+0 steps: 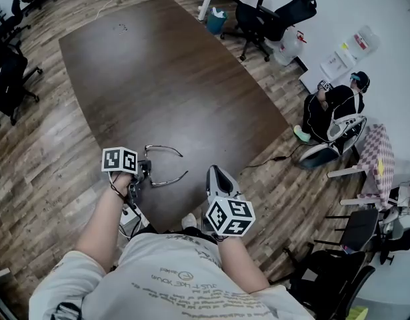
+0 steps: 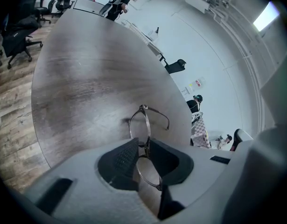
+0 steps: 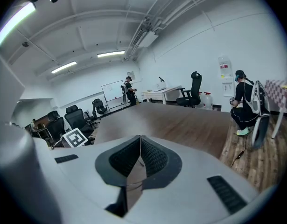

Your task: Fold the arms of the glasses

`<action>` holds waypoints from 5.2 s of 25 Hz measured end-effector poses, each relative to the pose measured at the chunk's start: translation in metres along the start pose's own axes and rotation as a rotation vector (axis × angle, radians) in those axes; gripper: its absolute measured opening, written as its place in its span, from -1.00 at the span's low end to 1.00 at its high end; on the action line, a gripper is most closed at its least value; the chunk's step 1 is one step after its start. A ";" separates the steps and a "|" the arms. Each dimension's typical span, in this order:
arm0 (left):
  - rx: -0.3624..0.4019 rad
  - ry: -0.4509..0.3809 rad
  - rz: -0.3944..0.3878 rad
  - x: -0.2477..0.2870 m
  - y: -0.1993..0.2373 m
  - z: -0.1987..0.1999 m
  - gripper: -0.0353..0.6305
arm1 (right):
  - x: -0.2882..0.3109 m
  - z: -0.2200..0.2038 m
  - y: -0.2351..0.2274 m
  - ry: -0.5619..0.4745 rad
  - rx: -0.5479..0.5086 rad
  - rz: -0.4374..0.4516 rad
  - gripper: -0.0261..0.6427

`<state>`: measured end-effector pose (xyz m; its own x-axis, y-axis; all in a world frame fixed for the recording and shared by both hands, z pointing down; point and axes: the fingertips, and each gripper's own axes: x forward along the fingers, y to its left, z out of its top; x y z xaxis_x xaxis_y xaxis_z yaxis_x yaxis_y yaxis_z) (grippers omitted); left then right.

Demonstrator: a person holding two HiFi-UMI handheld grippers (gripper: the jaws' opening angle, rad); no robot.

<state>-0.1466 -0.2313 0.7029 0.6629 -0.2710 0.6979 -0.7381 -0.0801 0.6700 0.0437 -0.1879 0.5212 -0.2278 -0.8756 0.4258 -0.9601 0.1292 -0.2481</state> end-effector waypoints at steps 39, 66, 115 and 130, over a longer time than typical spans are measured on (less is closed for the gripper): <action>-0.063 -0.470 -0.264 -0.064 -0.118 0.037 -0.79 | -0.019 0.016 0.048 -0.018 0.136 0.554 -0.54; 0.012 -0.517 -0.344 -0.079 -0.144 0.022 -0.79 | -0.030 0.009 0.060 -0.021 0.108 0.586 -0.81; 0.183 -0.378 -0.458 -0.051 -0.199 0.000 -0.79 | -0.001 0.013 0.066 -0.012 0.103 0.606 -0.84; 0.155 -0.347 -0.513 -0.048 -0.209 -0.010 -0.79 | 0.000 0.009 0.065 -0.001 0.111 0.598 -0.83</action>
<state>-0.0232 -0.1925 0.5320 0.8768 -0.4541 0.1580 -0.3643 -0.4130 0.8347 -0.0168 -0.1839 0.4976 -0.7223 -0.6666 0.1842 -0.6430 0.5492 -0.5338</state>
